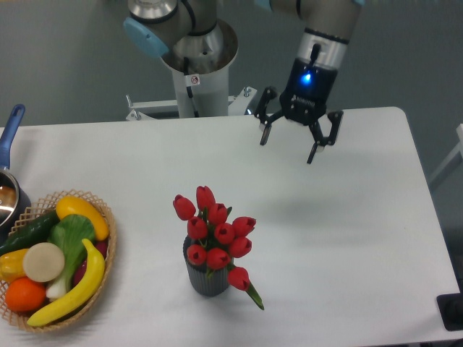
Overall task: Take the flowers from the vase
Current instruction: 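Move the open gripper down toward the red tulip bouquet in the vase, then lower the open gripper around the tulip stems above the vase rim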
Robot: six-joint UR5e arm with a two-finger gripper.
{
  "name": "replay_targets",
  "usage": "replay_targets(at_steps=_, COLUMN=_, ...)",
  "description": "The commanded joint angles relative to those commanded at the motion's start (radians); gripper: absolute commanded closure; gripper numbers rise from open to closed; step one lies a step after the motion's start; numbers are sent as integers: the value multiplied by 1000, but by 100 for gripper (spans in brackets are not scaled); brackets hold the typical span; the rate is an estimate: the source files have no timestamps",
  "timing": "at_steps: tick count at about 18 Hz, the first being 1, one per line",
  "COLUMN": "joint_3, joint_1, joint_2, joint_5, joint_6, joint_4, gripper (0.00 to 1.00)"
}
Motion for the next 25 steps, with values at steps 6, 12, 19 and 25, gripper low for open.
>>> replay_targets(at_steps=6, joint_3=5, joint_1=-54, joint_2=-38, joint_5=-31, joint_6=5, joint_4=15, gripper=0)
replay_targets(at_steps=12, joint_3=23, joint_1=-59, joint_2=-84, joint_5=-152, joint_6=2, joint_4=31, gripper=0)
replay_targets(at_steps=19, joint_3=35, joint_1=-71, joint_2=-141, joint_5=-226, joint_6=11, joint_4=55, gripper=0)
replay_targets(at_steps=25, joint_3=69, joint_1=-89, joint_2=-192, joint_5=-226, joint_6=9, joint_4=72, gripper=0)
